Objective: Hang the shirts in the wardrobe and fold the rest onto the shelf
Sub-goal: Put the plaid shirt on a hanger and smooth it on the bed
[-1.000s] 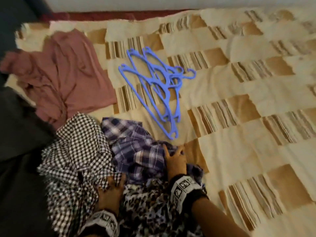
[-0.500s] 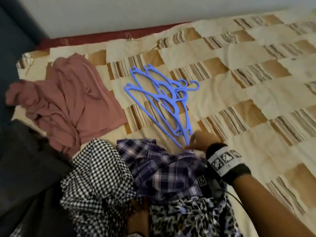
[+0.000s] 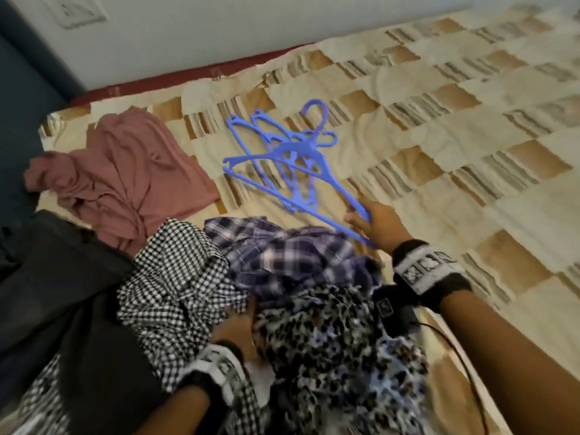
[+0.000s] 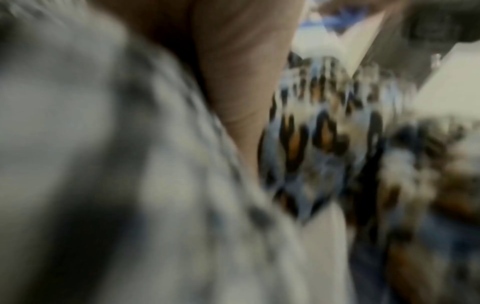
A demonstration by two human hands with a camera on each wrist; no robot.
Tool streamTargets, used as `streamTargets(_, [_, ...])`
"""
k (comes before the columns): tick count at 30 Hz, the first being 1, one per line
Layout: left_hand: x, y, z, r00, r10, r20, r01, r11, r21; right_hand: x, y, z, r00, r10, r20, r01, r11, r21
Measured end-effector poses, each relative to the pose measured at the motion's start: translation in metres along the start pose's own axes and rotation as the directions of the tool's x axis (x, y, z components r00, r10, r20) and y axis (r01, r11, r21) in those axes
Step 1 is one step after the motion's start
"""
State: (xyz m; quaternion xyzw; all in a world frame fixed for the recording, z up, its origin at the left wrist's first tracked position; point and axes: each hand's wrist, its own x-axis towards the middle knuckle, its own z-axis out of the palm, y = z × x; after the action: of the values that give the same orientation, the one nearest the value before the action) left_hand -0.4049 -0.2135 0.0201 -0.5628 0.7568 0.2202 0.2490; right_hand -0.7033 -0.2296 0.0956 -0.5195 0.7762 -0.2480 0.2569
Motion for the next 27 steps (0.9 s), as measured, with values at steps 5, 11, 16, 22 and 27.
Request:
streamTargets(5, [-0.006,0.044,-0.074,0.855,0.084,-0.513,-0.191,0.969,-0.159,-0.152,0.123,-0.061,0.946,0.277,-0.167,-0.254,0.956,0.144])
streamTargets(11, [0.000,0.075,-0.093,0.878,0.196,-0.436,-0.135,0.977,0.167,-0.323,0.220,-0.064,0.823,0.553,-0.130,-0.553,0.832,0.039])
streamTargets(16, [-0.115,0.096,-0.152,0.669,0.203,-0.716,-0.403,0.907,-0.120,-0.414,0.196,-0.090,0.804,0.574,-0.156,-0.591,0.800,-0.103])
streamTargets(22, [-0.332,0.136,-0.230,0.312,0.413,-0.855,-0.786,0.618,0.012,-0.443,0.047,-0.164,0.886,0.183,-0.425,-0.215,0.976,-0.030])
streamTargets(27, [-0.493,0.175,-0.197,0.111,0.675,-0.729,-0.975,0.218,0.053,-0.483,-0.099,-0.188,0.864,-0.058,-0.500,0.267,0.894,0.358])
